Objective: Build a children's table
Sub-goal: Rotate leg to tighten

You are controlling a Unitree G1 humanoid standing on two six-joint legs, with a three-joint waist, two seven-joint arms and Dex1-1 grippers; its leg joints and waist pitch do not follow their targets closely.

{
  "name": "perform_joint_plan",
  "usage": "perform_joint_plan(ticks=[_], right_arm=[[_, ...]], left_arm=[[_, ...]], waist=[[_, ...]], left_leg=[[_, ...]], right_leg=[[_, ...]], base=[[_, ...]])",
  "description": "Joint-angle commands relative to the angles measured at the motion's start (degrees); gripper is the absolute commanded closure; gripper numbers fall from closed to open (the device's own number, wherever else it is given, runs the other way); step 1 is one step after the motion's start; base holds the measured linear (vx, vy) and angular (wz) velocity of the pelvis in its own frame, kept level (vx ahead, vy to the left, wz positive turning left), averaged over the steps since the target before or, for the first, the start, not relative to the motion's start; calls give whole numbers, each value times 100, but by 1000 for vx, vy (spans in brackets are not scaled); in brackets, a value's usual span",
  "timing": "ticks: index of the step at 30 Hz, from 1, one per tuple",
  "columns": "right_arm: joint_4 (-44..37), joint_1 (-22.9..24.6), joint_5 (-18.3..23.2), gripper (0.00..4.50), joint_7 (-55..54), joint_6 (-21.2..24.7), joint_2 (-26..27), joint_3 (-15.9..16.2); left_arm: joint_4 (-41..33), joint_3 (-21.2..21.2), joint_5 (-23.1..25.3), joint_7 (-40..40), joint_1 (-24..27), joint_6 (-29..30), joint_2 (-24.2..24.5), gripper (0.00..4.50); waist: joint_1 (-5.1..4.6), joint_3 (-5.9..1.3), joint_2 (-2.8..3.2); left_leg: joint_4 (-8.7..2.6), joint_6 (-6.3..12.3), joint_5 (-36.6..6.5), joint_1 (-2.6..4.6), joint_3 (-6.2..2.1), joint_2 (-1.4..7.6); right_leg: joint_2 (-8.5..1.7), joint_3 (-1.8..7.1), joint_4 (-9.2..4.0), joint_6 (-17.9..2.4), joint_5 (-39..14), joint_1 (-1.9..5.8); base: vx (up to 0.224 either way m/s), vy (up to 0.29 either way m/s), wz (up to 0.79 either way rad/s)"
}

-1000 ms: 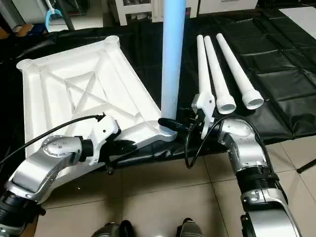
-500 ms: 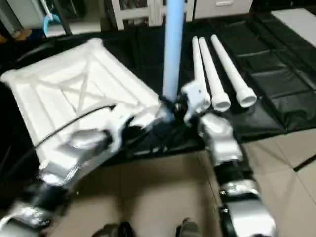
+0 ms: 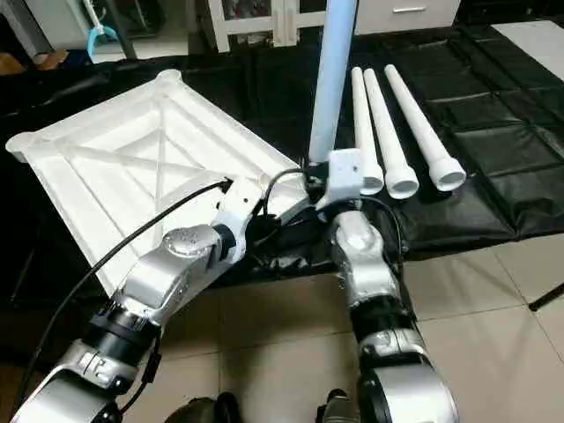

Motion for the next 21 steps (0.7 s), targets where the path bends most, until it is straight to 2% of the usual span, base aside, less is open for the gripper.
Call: perform_joint_plan(ticks=[1,2,3,4,5,6,7,8,9,11,12,13,14,15,16,17,19,20,21], right_arm=[[-111,344,229,208,612,-25,8,166],[-216,385,242,191,755,-26,-99,188],[-331,416,299,173,938,29,-215,182],[-429,434,400,167,1123,127,-293,159],[-562,456,570,167,1412,309,-395,125],[-675,476,681,162,1725,451,-512,135],[-881,514,838,154,2355,719,-805,207],[-895,517,847,142,2401,736,-828,214],[-941,525,875,125,2553,795,-905,236],[-1144,564,993,125,3057,1051,-1174,272],[-1250,585,1073,125,3324,1191,-1317,298],[-1349,607,1138,125,3630,1274,-1474,346],[-1422,622,1196,125,3885,1360,-1603,393],[-1581,659,1316,125,4423,1592,-1850,487],[-1581,659,1316,125,4423,1592,-1850,487],[-1600,651,1327,125,4624,1670,-1954,528],[-1570,626,1304,125,4888,1709,-2075,589],[-1564,621,1299,125,4922,1710,-2089,596],[-1551,612,1291,125,4986,1714,-2115,608]], left_arm=[[17,175,228,-45,185,-92,408,450],[-188,48,198,-338,301,-29,573,450],[-417,-82,168,-633,435,46,774,450],[-584,-178,131,-867,539,80,933,450],[-796,-271,49,-1151,679,154,1122,450],[-955,-340,9,-1344,790,160,1284,450],[-1240,-462,-114,-1762,996,117,1585,450],[-1259,-469,-125,-1791,1010,116,1604,450],[-1323,-492,-164,-1888,1056,113,1669,450],[-1508,-518,-300,-2154,1186,60,1828,450],[-1613,-531,-368,-2301,1247,55,1912,450],[-1692,-554,-401,-2421,1290,52,1995,450],[-1740,-572,-416,-2500,1313,40,2050,450],[-1834,-573,-463,-2592,1340,103,2110,450],[-1834,-573,-463,-2592,1340,103,2110,450],[-1880,-592,-503,-2672,1345,139,2149,450],[-1941,-638,-542,-2795,1346,206,2219,450],[-1946,-642,-546,-2809,1345,211,2227,450],[-1955,-648,-550,-2831,1343,219,2239,450]], waist=[[5,-402,-93],[14,-408,-98],[-19,-411,-99],[-36,-428,-73],[-44,-435,-83],[-43,-444,-82],[-44,-448,-68],[-34,-451,-62],[-33,-441,-39],[-2,-497,-23],[18,-513,-50],[43,-543,-53],[64,-540,-38],[92,-533,-38],[117,-533,-31],[161,-520,-22],[183,-476,-50],[184,-468,-50],[180,-431,-52]], left_leg=[[-468,295,-2106,149,-172,244],[-464,325,-2037,145,-181,256],[-445,389,-1847,90,-183,237],[-432,437,-1679,69,-194,239],[-425,471,-1613,67,-198,243],[-408,513,-1526,83,-189,243],[-367,651,-1294,112,-179,246],[-348,690,-1213,109,-177,250],[-322,757,-1119,136,-148,253],[-267,830,-687,159,-134,232],[-239,961,-386,141,-139,216],[-196,1148,-25,143,-137,213],[-183,1222,81,146,-138,219],[-172,1317,109,152,-127,223],[-172,1336,87,154,-131,235],[-173,1322,26,162,-117,257],[-226,1093,-489,157,-114,272],[-239,1010,-648,158,-119,275],[-274,831,-1019,162,-118,281]], right_leg=[[-71,46,-297,-943,-1680,162],[-79,44,-293,-956,-1645,180],[-90,45,-261,-996,-1571,206],[-97,31,-233,-1057,-1520,232],[-98,30,-229,-1089,-1443,242],[-92,33,-215,-1139,-1318,239],[-60,33,-170,-1310,-906,230],[-57,35,-139,-1362,-784,224],[-39,52,-120,-1455,-601,186],[-29,45,-51,-1594,-87,209],[-16,39,-3,-1682,310,239],[-1,35,40,-1741,721,231],[3,30,49,-1754,788,215],[16,20,45,-1774,709,211],[9,17,44,-1781,627,218],[11,22,27,-1763,411,180],[-16,33,-25,-1701,-282,179],[-24,38,-33,-1676,-459,179],[-30,54,-75,-1605,-864,159]], base=[[0,0,0],[0,0,0],[0,0,0],[0,0,0],[0,0,0],[63,-19,-3],[63,-19,-3],[77,-18,3],[78,-16,0],[67,-15,0],[0,0,0],[0,0,0],[0,0,0],[0,0,0],[0,0,0],[0,0,0],[0,0,0],[0,0,0],[-52,8,1]])
